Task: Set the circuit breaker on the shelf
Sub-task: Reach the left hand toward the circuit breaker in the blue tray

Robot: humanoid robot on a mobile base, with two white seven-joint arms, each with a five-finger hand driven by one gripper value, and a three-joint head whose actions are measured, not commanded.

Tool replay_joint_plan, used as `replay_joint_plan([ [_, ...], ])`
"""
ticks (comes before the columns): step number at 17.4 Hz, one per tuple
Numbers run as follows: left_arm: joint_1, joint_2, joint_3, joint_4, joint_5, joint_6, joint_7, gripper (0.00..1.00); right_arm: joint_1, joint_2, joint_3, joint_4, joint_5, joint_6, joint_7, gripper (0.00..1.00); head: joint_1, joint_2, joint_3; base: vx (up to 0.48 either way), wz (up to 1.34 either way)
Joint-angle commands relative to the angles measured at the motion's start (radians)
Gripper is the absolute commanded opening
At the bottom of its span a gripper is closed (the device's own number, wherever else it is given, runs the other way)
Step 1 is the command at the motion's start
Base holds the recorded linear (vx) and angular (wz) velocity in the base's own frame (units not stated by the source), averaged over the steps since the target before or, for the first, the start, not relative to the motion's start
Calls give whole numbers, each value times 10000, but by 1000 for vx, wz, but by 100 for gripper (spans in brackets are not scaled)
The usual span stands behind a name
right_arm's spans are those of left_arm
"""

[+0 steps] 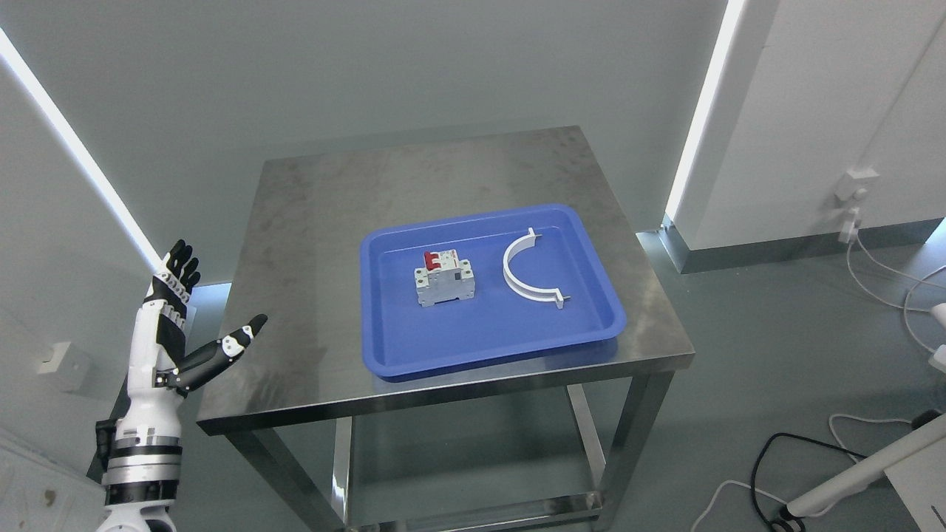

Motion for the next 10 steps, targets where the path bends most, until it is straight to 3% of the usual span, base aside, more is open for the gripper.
replay_joint_plan([
  [1,72,123,-868,-3,0,-23,9,100,-5,-175,-14,0,0,-1,11,100,0,0,0,0,0],
  [6,-753,123,-1096,12,-30,114,-204,100,11,-175,1,0,0,-1,11,100,0,0,0,0,0],
  [10,-1904,439,-3087,226,-1101,804,-1598,100,10,-175,1,0,0,-1,11,100,0,0,0,0,0],
])
